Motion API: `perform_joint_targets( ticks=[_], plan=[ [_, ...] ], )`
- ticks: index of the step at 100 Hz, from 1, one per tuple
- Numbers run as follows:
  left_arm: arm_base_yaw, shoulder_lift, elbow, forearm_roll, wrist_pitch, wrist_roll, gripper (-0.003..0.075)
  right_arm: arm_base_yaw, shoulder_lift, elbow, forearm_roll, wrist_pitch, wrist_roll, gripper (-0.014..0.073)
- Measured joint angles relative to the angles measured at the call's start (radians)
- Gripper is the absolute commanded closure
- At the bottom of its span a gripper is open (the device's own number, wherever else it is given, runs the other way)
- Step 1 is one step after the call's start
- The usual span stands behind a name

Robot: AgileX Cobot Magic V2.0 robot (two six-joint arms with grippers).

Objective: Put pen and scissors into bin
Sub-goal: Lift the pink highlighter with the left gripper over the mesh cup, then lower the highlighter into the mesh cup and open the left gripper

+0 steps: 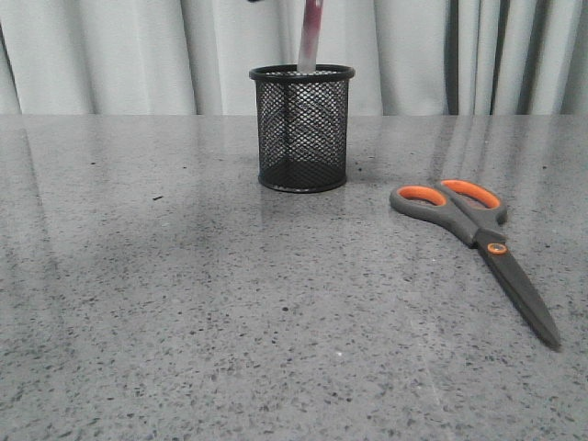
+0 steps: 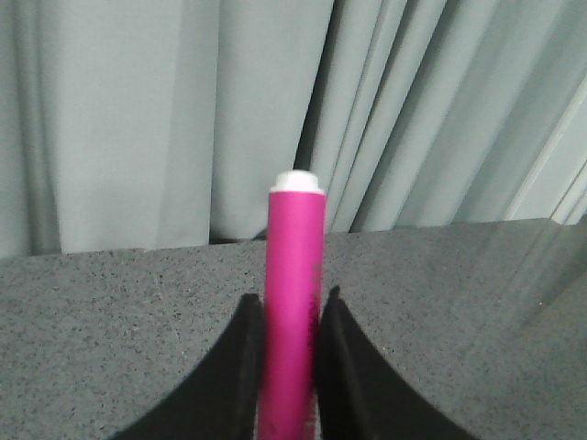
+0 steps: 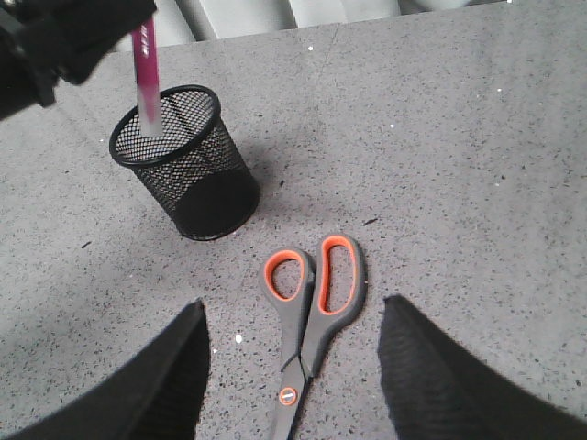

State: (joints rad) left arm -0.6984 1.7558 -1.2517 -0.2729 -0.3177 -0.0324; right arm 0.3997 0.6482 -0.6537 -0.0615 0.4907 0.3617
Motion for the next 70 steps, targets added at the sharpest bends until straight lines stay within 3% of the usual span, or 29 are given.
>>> perform_joint_targets(
  ticks=[17,24,31,44,51,59,70],
  plan=[
    [0.000,0.019,0.002,0.000,0.004,0.000,0.0737,0.000,0.000,0.000,0.000,0.000,0.000,0.0220],
    [0.000,0.019,0.002,0.000,0.004,0.000,0.0699,0.000,0.000,0.000,0.000,0.000,0.000,0.0220],
    [0.000,0.019,0.002,0.000,0.004,0.000,0.0583,0.000,0.000,0.000,0.000,0.000,0.000,0.0220],
    [0.000,0.019,0.002,0.000,0.004,0.000,0.0269,0.000,0.000,0.000,0.000,0.004,0.000,0.0220],
    [0.004,0.019,0.002,0.000,0.004,0.000,0.0183,0.000,0.000,0.000,0.000,0.007,0.000,0.0220],
    [0.013,-0.003,0.002,0.000,0.010,0.000,0.0182,0.000,0.000,0.000,0.000,0.007,0.000,0.0220],
    [0.024,-0.081,0.002,0.004,0.030,0.002,0.0255,0.000,0.000,0.000,0.000,0.007,0.000,0.0220]
  ],
)
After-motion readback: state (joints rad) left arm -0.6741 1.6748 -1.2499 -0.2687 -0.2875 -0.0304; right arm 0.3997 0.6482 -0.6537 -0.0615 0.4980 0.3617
